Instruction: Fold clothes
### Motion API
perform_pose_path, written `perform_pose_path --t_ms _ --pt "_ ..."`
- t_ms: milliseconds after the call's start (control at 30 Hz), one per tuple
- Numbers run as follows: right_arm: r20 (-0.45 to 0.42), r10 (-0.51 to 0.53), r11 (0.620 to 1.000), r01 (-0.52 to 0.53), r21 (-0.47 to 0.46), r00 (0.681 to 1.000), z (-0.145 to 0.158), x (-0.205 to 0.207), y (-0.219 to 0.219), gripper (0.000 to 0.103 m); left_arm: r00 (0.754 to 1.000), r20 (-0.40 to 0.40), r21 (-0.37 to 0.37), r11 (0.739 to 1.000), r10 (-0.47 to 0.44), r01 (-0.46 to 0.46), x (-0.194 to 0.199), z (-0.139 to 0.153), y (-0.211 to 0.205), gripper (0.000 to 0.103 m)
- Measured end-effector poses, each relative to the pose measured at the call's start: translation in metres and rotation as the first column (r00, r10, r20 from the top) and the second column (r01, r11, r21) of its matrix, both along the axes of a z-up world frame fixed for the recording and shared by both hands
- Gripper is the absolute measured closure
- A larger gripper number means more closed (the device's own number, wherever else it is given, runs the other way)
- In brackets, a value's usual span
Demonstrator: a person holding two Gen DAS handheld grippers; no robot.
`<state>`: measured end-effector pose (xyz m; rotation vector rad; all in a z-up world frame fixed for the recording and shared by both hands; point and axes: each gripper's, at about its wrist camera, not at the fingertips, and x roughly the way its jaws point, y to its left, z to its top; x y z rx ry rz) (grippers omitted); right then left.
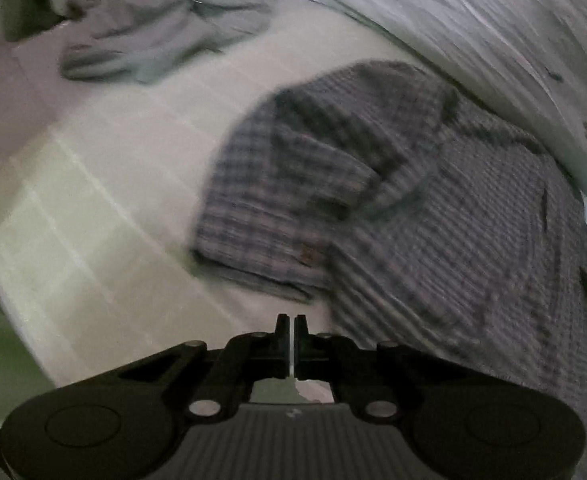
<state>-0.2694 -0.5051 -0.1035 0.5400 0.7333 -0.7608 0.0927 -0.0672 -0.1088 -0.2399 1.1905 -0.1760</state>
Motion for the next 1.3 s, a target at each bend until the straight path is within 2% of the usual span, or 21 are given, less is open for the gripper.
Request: perform_pose_path --t_ms 67,133,167,200,300,433,567,767,833,867,900,933,967,1067,1167,1300 --pt "-0.028 0.021 0.999 -0.022 -0.039 0.999 0.007 0.002 0.007 0.102 1.0 0.004 -0.054 0.998 -0.028 0.028 0.0 0.004 0.006 0.101" --pt "-0.055 0.03 0.997 -0.033 -0.065 0.998 0.007 0.007 0.012 0.102 1.0 -0.009 -0.117 0.993 -0.027 0.026 -0.001 0.004 0.004 0.082" --pt "-0.066 0.031 0.997 -0.035 -0.074 0.997 0.006 0.01 0.015 0.102 1.0 -0.017 -0.148 0.989 -0.025 0.022 -0.002 0.003 0.002 0.063" --pt "-0.075 0.03 0.996 -0.036 -0.079 0.997 0.005 0.013 0.017 0.102 1.0 -0.02 -0.174 0.985 -0.02 0.016 -0.004 0.003 0.0 0.05" --pt "-0.079 0.031 0.996 -0.038 -0.086 0.996 0.005 0.017 0.019 0.102 0.999 -0.035 -0.215 0.976 -0.031 0.023 -0.004 -0.003 -0.021 0.045" --pt "-0.084 0.019 0.996 -0.026 -0.084 0.996 0.004 0.018 0.02 0.102 0.993 -0.093 -0.245 0.968 -0.073 0.048 0.003 -0.006 -0.05 0.038" --pt "-0.081 0.007 0.997 -0.013 -0.073 0.997 0.0 0.016 0.019 0.102 0.984 -0.098 -0.138 0.981 -0.149 0.134 0.009 -0.003 -0.092 0.038" --pt "-0.07 -0.008 0.999 0.004 -0.05 0.998 -0.009 0.013 0.018 0.102 0.957 -0.156 0.057 0.965 -0.246 0.258 0.006 -0.017 -0.141 0.038" --pt "-0.067 -0.009 0.999 0.006 -0.046 0.998 -0.011 0.011 0.016 0.102 0.959 -0.145 0.108 0.959 -0.244 0.261 0.002 -0.021 -0.147 0.044" --pt "-0.065 -0.01 0.999 0.007 -0.044 0.998 -0.012 0.01 0.015 0.102 0.963 -0.122 0.131 0.958 -0.24 0.255 0.0 -0.02 -0.149 0.055" --pt "-0.064 -0.01 0.999 0.007 -0.048 0.998 -0.012 0.01 0.015 0.102 0.967 -0.101 0.147 0.957 -0.236 0.249 -0.002 -0.02 -0.15 0.08" --pt "-0.063 -0.009 0.999 0.006 -0.054 0.998 -0.012 0.008 0.015 0.102 0.969 -0.095 0.152 0.958 -0.229 0.241 -0.002 -0.02 -0.149 0.093" --pt "-0.063 -0.008 0.998 0.004 -0.06 0.998 -0.011 0.007 0.015 0.102 0.973 -0.093 0.139 0.965 -0.211 0.223 -0.001 -0.019 -0.144 0.096" --pt "-0.061 -0.008 0.997 0.003 -0.072 0.998 -0.01 0.002 0.015 0.102 0.984 -0.079 0.102 0.981 -0.159 0.167 -0.002 -0.015 -0.127 0.1" --pt "-0.064 -0.004 0.997 0.0 -0.073 0.998 -0.01 0.0 0.018 0.102 0.989 -0.053 0.112 0.983 -0.137 0.143 -0.007 -0.007 -0.108 0.101" --pt "-0.089 0.018 0.998 -0.024 -0.066 0.996 -0.009 0.0 0.028 0.103 0.996 -0.038 0.112 0.99 -0.077 0.081 -0.018 0.006 -0.059 0.101"
